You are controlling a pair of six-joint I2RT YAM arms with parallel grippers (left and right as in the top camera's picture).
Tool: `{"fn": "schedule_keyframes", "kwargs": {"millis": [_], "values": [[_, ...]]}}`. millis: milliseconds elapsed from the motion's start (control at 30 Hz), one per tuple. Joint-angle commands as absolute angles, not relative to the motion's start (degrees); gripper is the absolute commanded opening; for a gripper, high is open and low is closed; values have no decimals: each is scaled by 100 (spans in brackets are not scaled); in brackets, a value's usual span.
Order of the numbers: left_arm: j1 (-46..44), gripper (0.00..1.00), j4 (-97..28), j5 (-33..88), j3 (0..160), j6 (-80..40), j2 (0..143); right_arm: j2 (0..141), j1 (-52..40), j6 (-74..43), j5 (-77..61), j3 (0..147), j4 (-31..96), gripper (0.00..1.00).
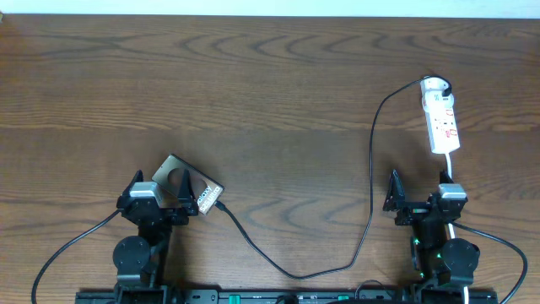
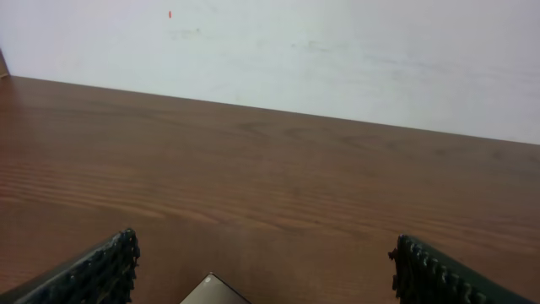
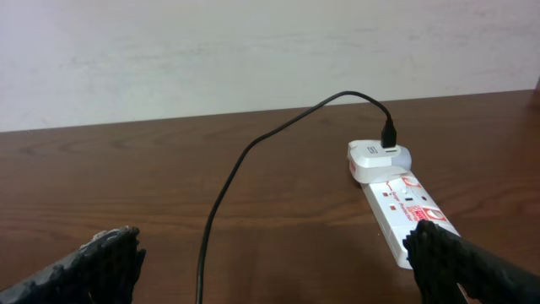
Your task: Plug charger to phone and switch on socket
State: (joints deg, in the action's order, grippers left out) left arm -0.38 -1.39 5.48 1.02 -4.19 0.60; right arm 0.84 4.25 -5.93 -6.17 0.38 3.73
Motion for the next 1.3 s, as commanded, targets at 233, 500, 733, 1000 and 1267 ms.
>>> {"fn": "schedule_keyframes", "kwargs": {"millis": [233, 500, 733, 1000, 1267], "values": [[-5, 94, -360, 683, 27, -349, 23, 30, 390, -681, -620, 36, 399, 99], [-5, 94, -360, 683, 27, -346, 23, 30, 390, -681, -620, 36, 399, 99], [-5, 94, -362, 683, 27, -346, 23, 30, 390, -681, -620, 36, 399, 99], [-5, 94, -360, 683, 27, -346, 25, 30, 392, -681, -620, 36, 399, 99], [-5, 94, -360, 683, 27, -346, 25, 30, 390, -681, -620, 36, 397, 99]]}}
